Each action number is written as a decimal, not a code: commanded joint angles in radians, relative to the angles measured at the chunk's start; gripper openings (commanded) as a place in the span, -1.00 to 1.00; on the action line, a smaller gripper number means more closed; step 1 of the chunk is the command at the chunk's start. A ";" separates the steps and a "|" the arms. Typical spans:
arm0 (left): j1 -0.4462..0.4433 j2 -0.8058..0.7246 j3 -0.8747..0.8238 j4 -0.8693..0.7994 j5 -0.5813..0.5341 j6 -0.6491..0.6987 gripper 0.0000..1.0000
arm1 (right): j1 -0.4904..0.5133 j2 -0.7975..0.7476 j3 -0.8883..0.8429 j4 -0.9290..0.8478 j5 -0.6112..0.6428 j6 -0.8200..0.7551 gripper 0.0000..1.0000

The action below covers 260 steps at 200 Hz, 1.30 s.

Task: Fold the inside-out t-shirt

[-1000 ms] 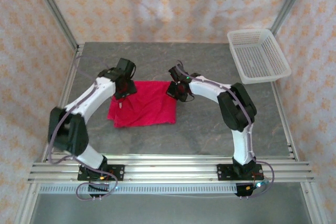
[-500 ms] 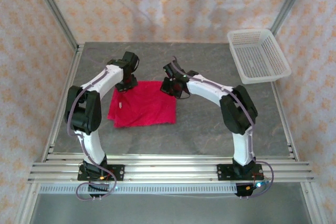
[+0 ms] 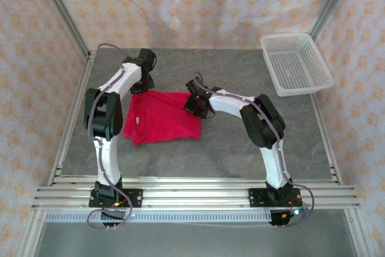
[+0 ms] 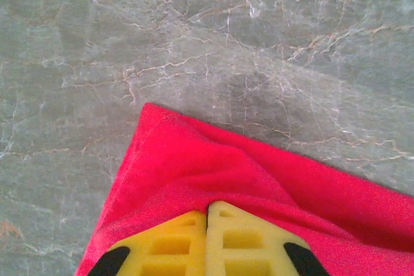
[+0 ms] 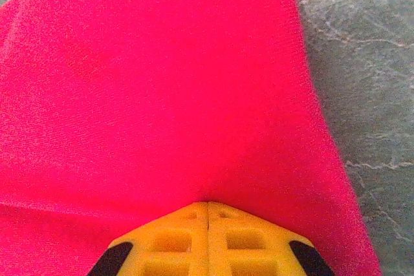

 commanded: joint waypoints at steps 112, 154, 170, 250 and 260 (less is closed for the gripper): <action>0.008 -0.489 -0.644 0.185 0.388 -0.099 0.05 | -0.050 0.119 0.310 -0.172 -0.038 -0.124 -0.74; 0.008 -0.289 -0.550 0.213 0.304 -0.078 -0.01 | -0.087 0.148 0.250 -0.264 0.025 -0.129 -0.79; 0.006 -0.210 -0.446 0.187 0.289 -0.036 -0.01 | -0.082 0.070 0.115 -0.255 0.051 -0.121 -0.81; -0.083 0.001 0.104 0.005 0.444 0.054 0.07 | 0.112 -0.513 -0.470 -0.049 0.229 0.023 -0.62; -0.075 -0.010 0.126 -0.011 0.456 0.048 0.06 | 0.099 -0.515 -0.417 -0.078 0.261 -0.035 -0.55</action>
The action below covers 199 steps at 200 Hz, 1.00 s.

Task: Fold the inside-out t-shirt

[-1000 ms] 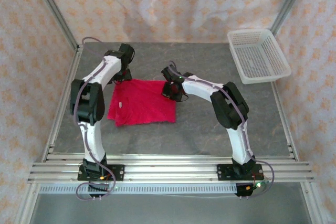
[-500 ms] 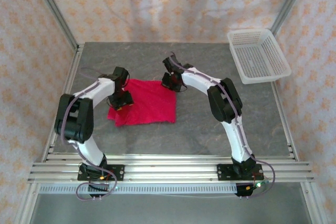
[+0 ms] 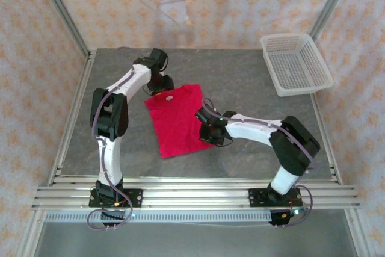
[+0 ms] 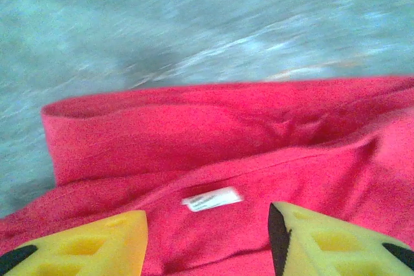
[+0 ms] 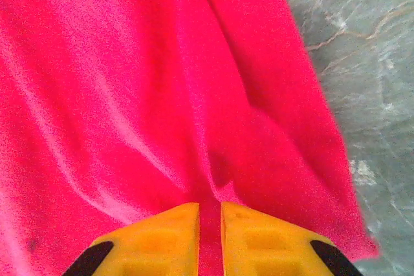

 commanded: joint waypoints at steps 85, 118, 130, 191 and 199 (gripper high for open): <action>0.182 -0.183 -0.296 0.025 0.083 0.004 0.30 | -0.212 0.401 0.674 -0.120 0.134 -0.494 -0.14; 0.186 -0.130 -0.314 0.065 0.098 0.000 0.29 | -0.212 0.529 0.798 -0.117 0.107 -0.535 -0.05; 0.186 -0.110 -0.310 0.087 0.105 -0.011 0.23 | -0.212 0.561 0.832 -0.119 0.109 -0.540 -0.04; 0.184 -0.078 -0.229 0.069 0.098 -0.041 -0.70 | -0.212 0.574 0.907 -0.168 0.114 -0.503 -0.90; 0.183 -0.090 -0.219 0.057 0.087 -0.041 -0.77 | -0.212 0.550 0.898 -0.170 0.118 -0.504 -0.96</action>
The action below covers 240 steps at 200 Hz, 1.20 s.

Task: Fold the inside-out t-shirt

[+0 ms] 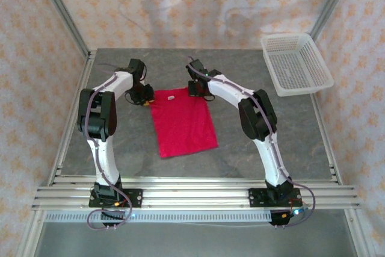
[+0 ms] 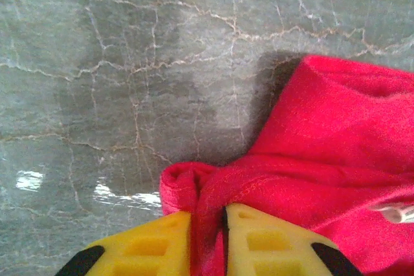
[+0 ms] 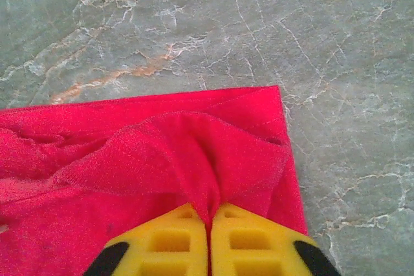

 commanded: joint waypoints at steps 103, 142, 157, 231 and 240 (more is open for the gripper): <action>-0.050 0.008 0.243 -0.121 -0.060 0.006 -0.90 | -0.054 -0.200 -0.132 0.070 0.016 0.062 -1.00; -0.049 0.101 0.303 -0.117 -0.070 0.010 -0.30 | -0.083 -0.027 0.035 -0.032 0.042 0.064 -0.74; -0.042 0.133 0.345 -0.123 -0.086 0.027 0.27 | -0.107 0.009 0.073 -0.065 0.081 0.083 -0.42; -0.017 -0.099 0.131 -0.012 0.003 0.042 0.38 | -0.135 -0.077 -0.064 0.036 -0.111 0.012 0.60; -0.014 -0.125 0.087 0.017 0.049 0.031 0.35 | -0.135 -0.055 -0.051 0.033 -0.119 0.004 0.60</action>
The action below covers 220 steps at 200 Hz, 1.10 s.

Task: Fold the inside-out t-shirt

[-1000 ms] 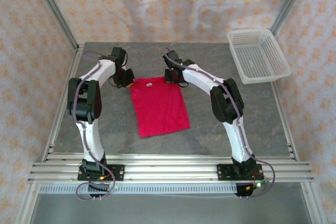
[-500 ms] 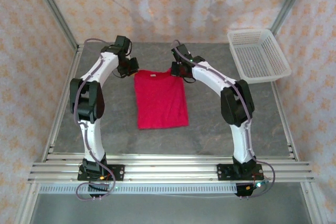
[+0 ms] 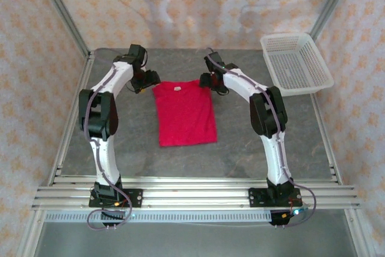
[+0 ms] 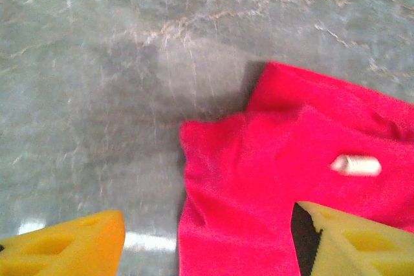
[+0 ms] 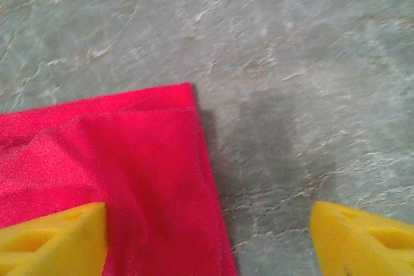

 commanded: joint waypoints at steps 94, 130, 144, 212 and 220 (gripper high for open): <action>0.020 -0.258 -0.348 0.246 0.130 -0.024 0.08 | 0.008 0.119 0.058 0.048 -0.110 -0.046 -0.69; 0.011 -0.201 -0.367 0.349 0.180 -0.042 0.03 | -0.009 -0.013 -0.128 0.112 -0.108 -0.073 -0.99; -0.004 -0.164 -0.353 0.378 0.179 -0.032 0.03 | -0.028 -0.040 -0.186 0.139 -0.133 -0.074 -0.99; -0.063 0.086 -0.130 0.370 0.128 0.003 0.08 | -0.046 -0.030 -0.197 0.149 -0.216 -0.075 -1.00; -0.070 0.115 -0.097 0.366 0.130 0.003 0.08 | -0.046 -0.031 -0.198 0.150 -0.220 -0.074 -1.00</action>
